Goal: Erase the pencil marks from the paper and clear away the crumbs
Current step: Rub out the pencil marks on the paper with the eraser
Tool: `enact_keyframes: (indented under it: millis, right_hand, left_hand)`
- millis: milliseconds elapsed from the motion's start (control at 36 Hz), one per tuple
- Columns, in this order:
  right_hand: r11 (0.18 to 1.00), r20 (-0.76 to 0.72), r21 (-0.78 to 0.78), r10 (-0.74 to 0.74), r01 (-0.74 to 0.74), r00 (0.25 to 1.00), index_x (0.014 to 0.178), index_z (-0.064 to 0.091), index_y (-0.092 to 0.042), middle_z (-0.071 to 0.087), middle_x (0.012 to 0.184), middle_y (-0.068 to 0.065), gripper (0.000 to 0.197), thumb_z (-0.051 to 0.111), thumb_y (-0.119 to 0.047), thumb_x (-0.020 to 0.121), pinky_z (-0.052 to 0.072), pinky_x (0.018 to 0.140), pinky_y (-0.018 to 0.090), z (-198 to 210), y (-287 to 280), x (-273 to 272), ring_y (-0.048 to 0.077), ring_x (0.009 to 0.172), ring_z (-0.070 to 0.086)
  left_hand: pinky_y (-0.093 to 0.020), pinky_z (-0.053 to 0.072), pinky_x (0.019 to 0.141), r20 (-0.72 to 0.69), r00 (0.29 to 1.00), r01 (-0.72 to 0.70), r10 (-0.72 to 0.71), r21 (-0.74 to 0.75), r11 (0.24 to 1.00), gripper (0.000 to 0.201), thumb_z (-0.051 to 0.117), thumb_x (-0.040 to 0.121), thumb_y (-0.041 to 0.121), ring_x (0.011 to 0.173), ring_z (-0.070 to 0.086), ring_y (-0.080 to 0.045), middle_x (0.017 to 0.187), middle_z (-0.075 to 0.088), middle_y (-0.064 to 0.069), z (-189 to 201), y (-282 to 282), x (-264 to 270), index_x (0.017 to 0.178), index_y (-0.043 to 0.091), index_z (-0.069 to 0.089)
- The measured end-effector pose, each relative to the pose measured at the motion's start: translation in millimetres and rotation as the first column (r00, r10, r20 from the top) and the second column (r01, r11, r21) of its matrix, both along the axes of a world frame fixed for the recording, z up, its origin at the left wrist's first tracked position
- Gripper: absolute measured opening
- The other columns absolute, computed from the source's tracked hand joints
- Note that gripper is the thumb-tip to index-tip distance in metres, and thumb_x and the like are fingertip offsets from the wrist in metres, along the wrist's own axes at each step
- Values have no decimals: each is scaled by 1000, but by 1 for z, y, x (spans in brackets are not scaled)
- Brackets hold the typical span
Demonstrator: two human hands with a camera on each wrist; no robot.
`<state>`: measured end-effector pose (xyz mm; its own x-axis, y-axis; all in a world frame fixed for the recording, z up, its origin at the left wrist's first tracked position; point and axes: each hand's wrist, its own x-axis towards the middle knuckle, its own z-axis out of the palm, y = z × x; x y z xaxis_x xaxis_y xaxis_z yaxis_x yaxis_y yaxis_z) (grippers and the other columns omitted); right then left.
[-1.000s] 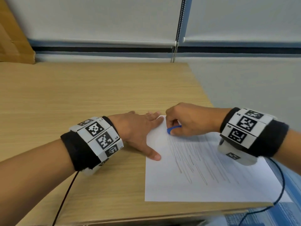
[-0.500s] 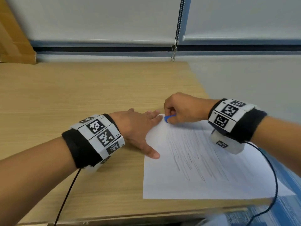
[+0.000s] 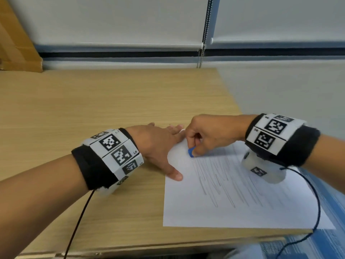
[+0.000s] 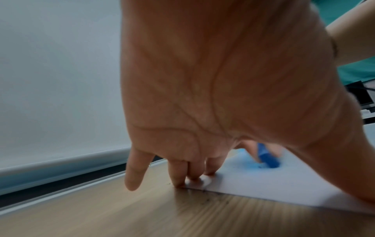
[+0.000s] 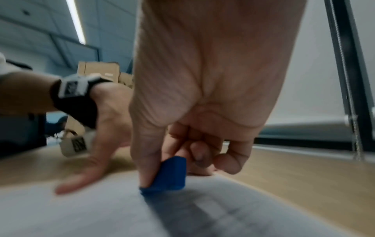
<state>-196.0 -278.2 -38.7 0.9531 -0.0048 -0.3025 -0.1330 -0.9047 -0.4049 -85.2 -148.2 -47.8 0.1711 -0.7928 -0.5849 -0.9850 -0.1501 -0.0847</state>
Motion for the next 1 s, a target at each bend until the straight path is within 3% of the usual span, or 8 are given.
enact_keyframes:
  millis: [111, 222, 278, 417, 583, 750, 917, 1000]
  right_hand:
    - [991, 167, -120, -45, 66, 985, 73, 64, -11, 65, 78, 5, 8, 70, -12, 79, 35, 53, 13, -2, -7, 5, 5, 59, 48]
    - [1000, 21, 0, 11, -11, 1000, 76, 67, -5, 65, 75, 12, 10, 73, -12, 78, 41, 56, 21, -3, 3, -3, 12, 61, 51]
    - [999, -14, 16, 32, -32, 999, 75, 68, -7, 67, 74, 11, 11, 75, -15, 78, 45, 58, 26, 0, 4, 0, 14, 62, 54]
    - [995, 134, -87, -41, 53, 990, 68, 62, -14, 57, 67, -4, 14, 71, -12, 78, 37, 50, 10, 0, -4, 10, 3, 53, 46]
    - [999, -100, 40, 28, -24, 995, 73, 68, -12, 63, 67, 3, 11, 76, -17, 78, 40, 51, 13, 4, 8, -2, 4, 54, 49]
    - [988, 104, -90, -116, 126, 988, 69, 62, -15, 55, 62, -7, 14, 71, -13, 79, 36, 47, 9, 1, -4, 5, 0, 50, 48]
    - [999, -119, 50, -6, 12, 993, 69, 65, -15, 61, 63, -1, 14, 76, -16, 78, 40, 51, 15, 4, 8, -5, 1, 51, 49]
    - [995, -18, 21, -95, 95, 995, 73, 69, -11, 66, 65, 1, 9, 75, -16, 77, 40, 52, 15, 4, -4, 0, -1, 51, 51]
  left_hand:
    - [-50, 2, 119, 1, 1000, -12, 12, -4, 1000, 129, 58, 65, 83, 149, 6, -13, 158, -24, 12, -3, 0, 3, 150, 32, -24]
    - [-51, 6, 119, -5, 1000, -2, 2, -9, 1000, 123, 58, 65, 83, 146, 21, -16, 160, -18, 10, -3, 0, 3, 150, 36, -19]
    - [-51, 6, 119, -9, 1000, -3, 3, -9, 1000, 123, 58, 66, 83, 146, 20, -16, 161, -18, 10, -3, 0, 4, 151, 36, -18]
    - [-52, 4, 119, -27, 1000, -12, 12, -18, 1000, 127, 60, 65, 82, 149, 7, -11, 159, -22, 13, -3, 1, 4, 149, 35, -23]
    - [-51, 10, 119, -57, 998, -5, 3, -24, 1000, 121, 60, 65, 82, 148, 15, -15, 160, -20, 11, -2, 3, 4, 150, 40, -16]
    - [-52, 10, 119, -32, 999, 2, -2, -6, 1000, 120, 60, 70, 78, 149, 6, -15, 158, -27, 9, 2, 3, 0, 146, 42, -25]
    - [-54, 8, 118, -29, 1000, 0, 0, 13, 1000, 115, 60, 72, 76, 149, 10, -17, 158, -26, 8, 5, 3, -3, 149, 41, -18]
    - [-54, 8, 119, -17, 1000, -4, 5, 21, 1000, 119, 58, 71, 78, 149, 8, -16, 157, -29, 9, 4, 2, -2, 148, 40, -24]
